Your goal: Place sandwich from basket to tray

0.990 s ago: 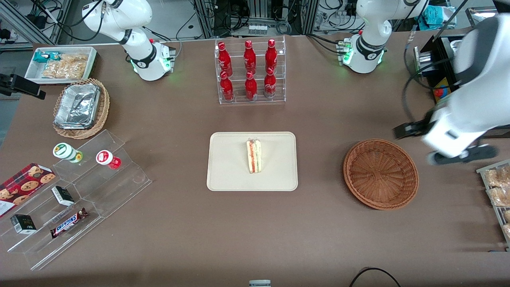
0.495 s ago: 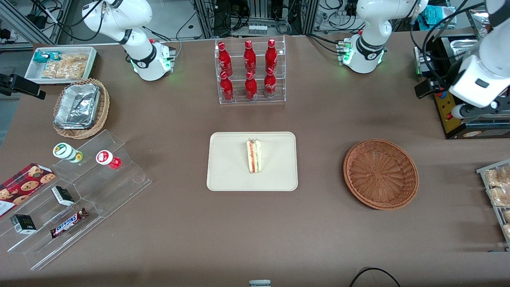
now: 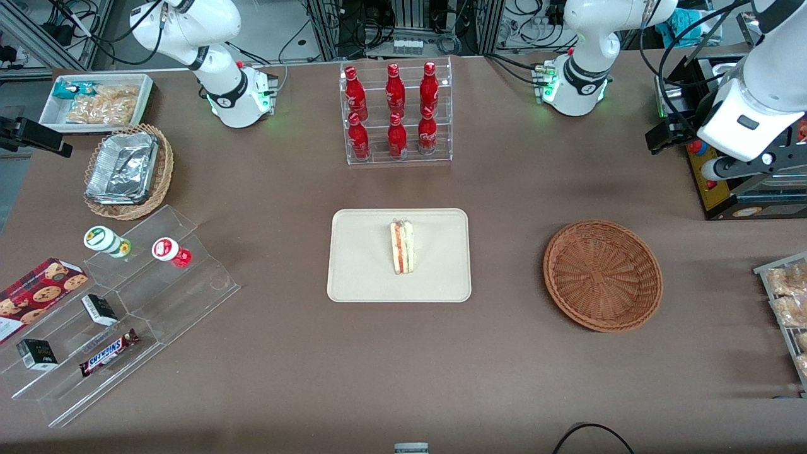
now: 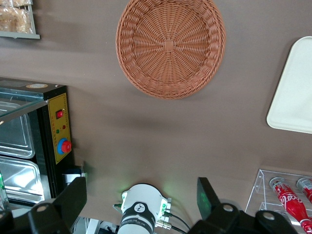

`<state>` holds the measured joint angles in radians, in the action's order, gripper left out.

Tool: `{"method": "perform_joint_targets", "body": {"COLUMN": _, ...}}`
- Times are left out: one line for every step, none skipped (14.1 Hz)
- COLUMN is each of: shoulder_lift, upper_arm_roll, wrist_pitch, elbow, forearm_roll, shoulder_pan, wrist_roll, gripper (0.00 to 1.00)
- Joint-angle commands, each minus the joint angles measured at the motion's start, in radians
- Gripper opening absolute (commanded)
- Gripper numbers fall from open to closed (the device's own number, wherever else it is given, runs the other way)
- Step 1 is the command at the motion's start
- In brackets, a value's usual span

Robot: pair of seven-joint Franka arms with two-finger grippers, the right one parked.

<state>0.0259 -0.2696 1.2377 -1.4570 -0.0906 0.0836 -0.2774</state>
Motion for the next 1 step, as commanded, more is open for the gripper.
{"method": "perform_joint_targets", "body": {"shoulder_lift": 0.006, "upper_arm_roll": 0.000, "wrist_pitch": 0.002, "elbow": 0.020, "forearm_roll": 0.006, "shoulder_pan": -0.004, "wrist_roll": 0.021, "gripper": 1.00}}
